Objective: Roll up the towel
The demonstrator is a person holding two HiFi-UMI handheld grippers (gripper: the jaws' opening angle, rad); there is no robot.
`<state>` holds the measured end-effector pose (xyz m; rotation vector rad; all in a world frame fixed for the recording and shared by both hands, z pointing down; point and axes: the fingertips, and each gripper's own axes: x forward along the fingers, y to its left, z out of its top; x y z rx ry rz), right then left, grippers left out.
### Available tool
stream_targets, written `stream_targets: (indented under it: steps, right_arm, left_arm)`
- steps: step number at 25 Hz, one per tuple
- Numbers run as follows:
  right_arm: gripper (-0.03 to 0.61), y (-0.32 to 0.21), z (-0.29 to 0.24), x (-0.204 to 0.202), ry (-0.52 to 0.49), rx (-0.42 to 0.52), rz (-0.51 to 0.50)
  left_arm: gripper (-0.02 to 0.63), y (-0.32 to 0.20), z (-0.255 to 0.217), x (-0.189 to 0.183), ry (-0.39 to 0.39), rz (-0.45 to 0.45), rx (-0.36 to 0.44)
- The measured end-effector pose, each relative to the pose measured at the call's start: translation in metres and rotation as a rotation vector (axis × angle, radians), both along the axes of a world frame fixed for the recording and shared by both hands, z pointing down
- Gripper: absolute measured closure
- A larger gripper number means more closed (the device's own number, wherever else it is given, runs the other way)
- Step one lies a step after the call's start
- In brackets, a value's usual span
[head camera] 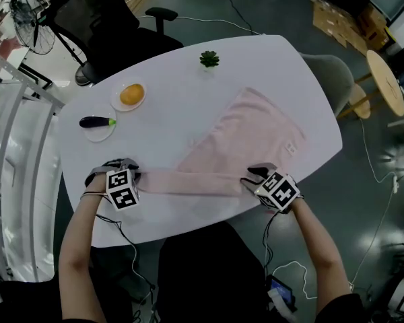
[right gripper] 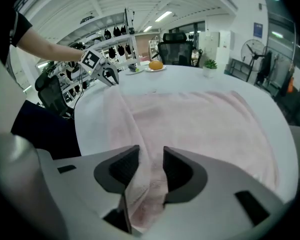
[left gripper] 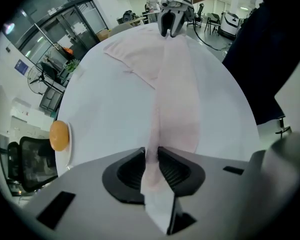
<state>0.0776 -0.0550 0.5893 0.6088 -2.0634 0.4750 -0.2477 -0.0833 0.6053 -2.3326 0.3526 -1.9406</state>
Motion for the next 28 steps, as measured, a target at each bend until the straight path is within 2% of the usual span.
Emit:
stream_targets:
  steps: [2,6,10,13,15,17,20,23,28]
  right_arm:
    - [0.413,0.000,-0.014,0.002,-0.034,0.018,0.017]
    - [0.421,0.000,-0.042,0.012,-0.054,0.072,0.029]
    - [0.476,0.022,-0.050,0.016,-0.027,0.073,-0.037]
    - [0.483,0.049,-0.035,0.014,0.002,0.025,-0.111]
    - [0.483,0.058,-0.019,0.017,0.032,0.006,-0.119]
    - [0.485,0.060,-0.004,0.023,0.061,-0.010,-0.102]
    - [0.488,0.059,0.014,0.035,0.082,-0.036,-0.072]
    - [0.491,0.056,0.015,0.039,0.019,-0.060,0.004]
    - [0.477,0.053,-0.006,0.050,0.010,-0.006,0.028]
  left_arm:
    - [0.499,-0.002,-0.008,-0.002,0.015,-0.019,0.014]
    - [0.495,-0.005,-0.034,-0.002,0.046,-0.022,0.071]
    - [0.502,0.006,-0.058,0.013,0.097,0.013,0.119]
    - [0.515,0.023,-0.055,0.026,0.125,0.037,0.101]
    - [0.522,0.035,-0.038,0.028,0.107,0.058,0.064]
    - [0.522,0.038,-0.019,0.024,0.071,0.069,0.050]
    - [0.522,0.029,-0.002,0.018,0.070,-0.004,0.023]
    - [0.516,0.024,0.000,0.017,0.092,-0.059,-0.015]
    - [0.461,0.020,-0.023,0.017,0.090,-0.023,0.038]
